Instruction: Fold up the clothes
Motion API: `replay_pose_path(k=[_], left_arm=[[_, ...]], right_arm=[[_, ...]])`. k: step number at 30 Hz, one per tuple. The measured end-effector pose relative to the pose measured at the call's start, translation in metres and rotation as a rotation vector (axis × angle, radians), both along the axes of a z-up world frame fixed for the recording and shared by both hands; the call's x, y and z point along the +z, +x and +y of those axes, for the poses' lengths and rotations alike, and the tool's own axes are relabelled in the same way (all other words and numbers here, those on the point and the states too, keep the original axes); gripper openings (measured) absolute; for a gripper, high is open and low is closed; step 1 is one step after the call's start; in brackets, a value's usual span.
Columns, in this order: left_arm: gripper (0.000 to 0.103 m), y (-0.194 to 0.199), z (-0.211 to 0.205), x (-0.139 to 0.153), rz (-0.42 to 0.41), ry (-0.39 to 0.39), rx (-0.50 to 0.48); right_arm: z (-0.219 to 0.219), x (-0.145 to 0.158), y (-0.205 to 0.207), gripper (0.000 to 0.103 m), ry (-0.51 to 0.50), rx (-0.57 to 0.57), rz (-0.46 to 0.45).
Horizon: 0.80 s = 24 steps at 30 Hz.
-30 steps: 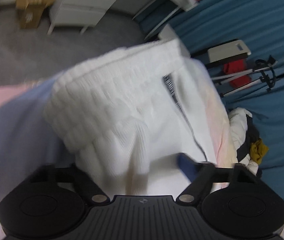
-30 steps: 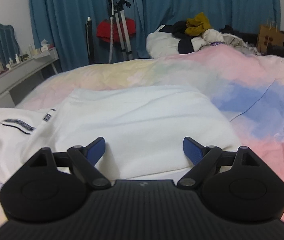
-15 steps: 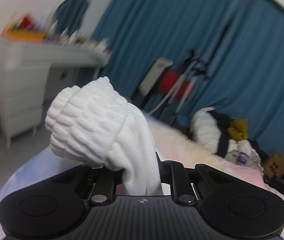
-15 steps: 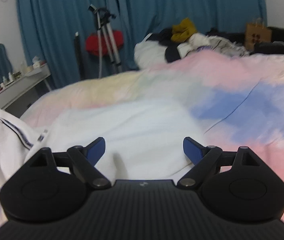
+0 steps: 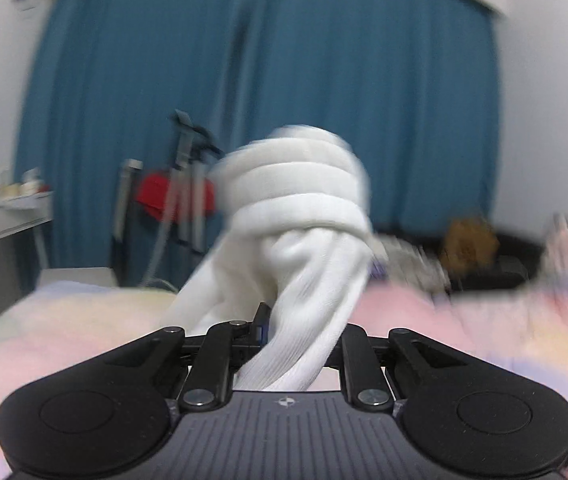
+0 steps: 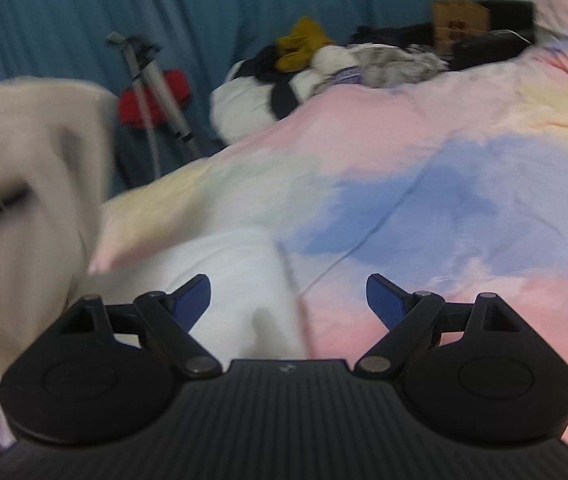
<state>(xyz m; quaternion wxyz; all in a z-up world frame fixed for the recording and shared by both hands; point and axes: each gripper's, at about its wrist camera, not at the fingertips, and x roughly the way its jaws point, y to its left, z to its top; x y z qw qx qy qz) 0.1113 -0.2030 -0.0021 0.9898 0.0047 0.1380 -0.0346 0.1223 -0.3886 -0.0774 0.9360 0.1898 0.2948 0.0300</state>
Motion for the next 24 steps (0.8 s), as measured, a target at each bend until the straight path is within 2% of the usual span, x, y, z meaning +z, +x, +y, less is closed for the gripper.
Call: replay_pose_path(k=[4,7,12,16,19,20,24], left_arm=[[0.017,0.018,-0.064,-0.073,0.127,0.198,-0.094],[0.020,0.008,-0.075,-0.105,0.084,0.321,-0.114],[0.031,0.001,-0.056,-0.096,0.120,0.321,-0.181],[0.058,-0.026,-0.009,-0.081,0.151,0.325,-0.247],[0.068,-0.059,0.018,-0.068,0.142,0.340,-0.271],[0.071,-0.066,0.026,-0.067,0.139,0.359,-0.274],[0.072,-0.093,0.057,-0.068,0.146,0.417,-0.252]], right_arm=[[-0.027,-0.010,0.004,0.087,0.100,-0.039,-0.010],[-0.029,-0.018,0.009,0.087,0.132,-0.035,-0.001],[-0.014,-0.025,0.018,0.086,0.135,0.016,0.005],[-0.003,-0.022,0.015,0.086,0.107,0.025,-0.015],[0.000,-0.018,0.013,0.087,0.095,0.021,-0.015],[-0.003,-0.019,0.011,0.087,0.142,0.033,-0.029],[-0.016,-0.025,0.007,0.087,0.354,0.059,-0.055]])
